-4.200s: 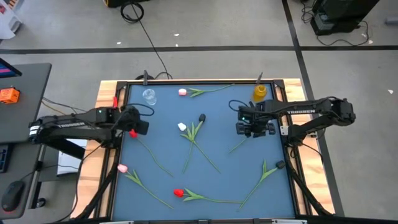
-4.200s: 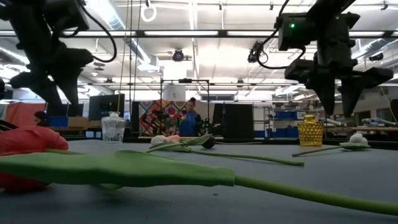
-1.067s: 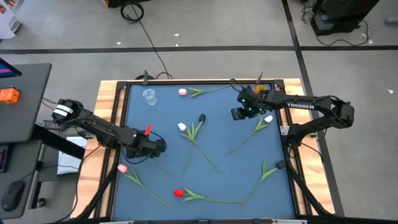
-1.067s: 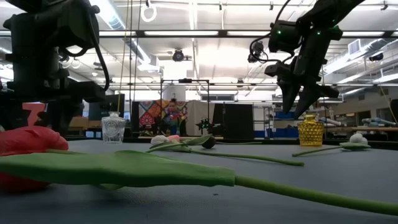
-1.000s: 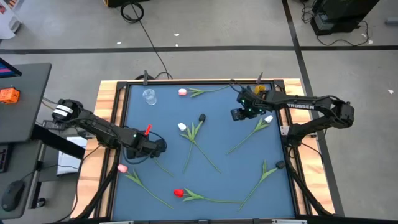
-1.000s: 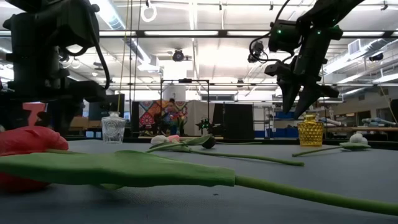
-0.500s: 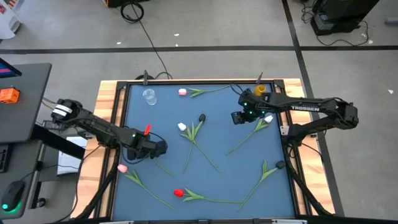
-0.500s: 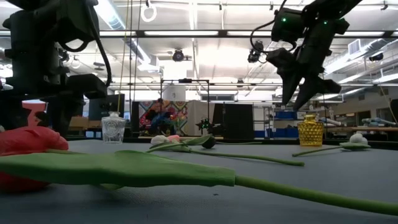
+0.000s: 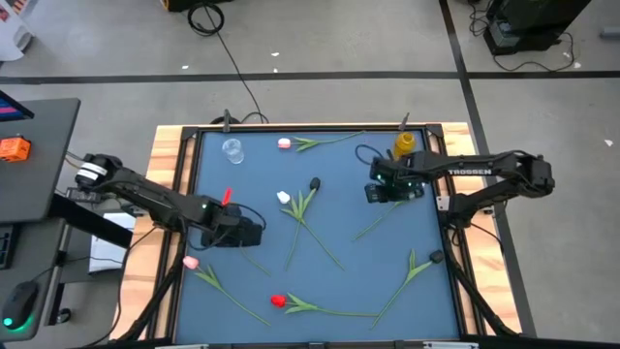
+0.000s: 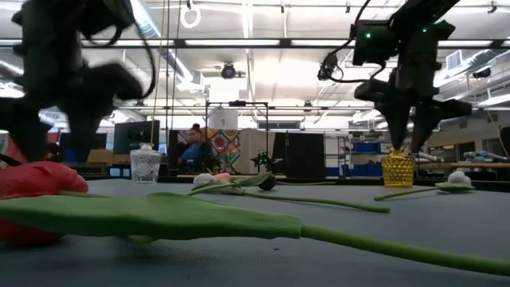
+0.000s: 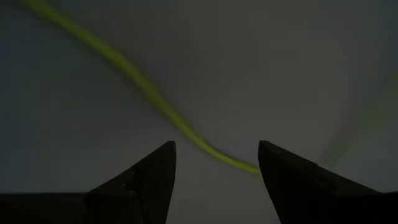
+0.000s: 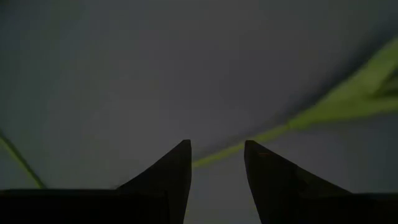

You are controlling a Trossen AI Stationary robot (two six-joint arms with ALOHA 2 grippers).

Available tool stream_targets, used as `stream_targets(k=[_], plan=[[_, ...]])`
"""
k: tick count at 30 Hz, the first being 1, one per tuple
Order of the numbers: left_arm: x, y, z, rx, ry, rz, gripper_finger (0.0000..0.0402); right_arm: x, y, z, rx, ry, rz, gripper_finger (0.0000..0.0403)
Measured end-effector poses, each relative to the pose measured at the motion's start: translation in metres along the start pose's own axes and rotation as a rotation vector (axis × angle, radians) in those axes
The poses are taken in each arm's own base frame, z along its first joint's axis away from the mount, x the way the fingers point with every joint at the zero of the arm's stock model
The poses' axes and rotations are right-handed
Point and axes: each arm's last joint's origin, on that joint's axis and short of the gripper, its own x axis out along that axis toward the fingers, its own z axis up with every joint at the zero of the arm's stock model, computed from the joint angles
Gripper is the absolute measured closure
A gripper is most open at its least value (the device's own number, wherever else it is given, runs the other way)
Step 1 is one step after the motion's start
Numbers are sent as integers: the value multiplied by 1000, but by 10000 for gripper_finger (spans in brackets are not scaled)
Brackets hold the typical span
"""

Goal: Sort flowers into vase by color
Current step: Put the right white tulip into the yellow vase

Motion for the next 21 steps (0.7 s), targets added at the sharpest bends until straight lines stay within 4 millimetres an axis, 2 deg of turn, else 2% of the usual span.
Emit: stream_targets(k=[5,9,15,21], plan=[[-35,-21,5,179,-56,-149,169,18,-12,-26,132,47,-137,245],[-56,-38,20,372,-181,-234,169,26,-15,-35,240,76,-153,245],[-66,-48,36,528,-262,-267,169,23,-14,-30,341,4,-150,245],[-73,-44,36,569,-273,-284,169,22,-19,-21,442,-71,-174,245]])
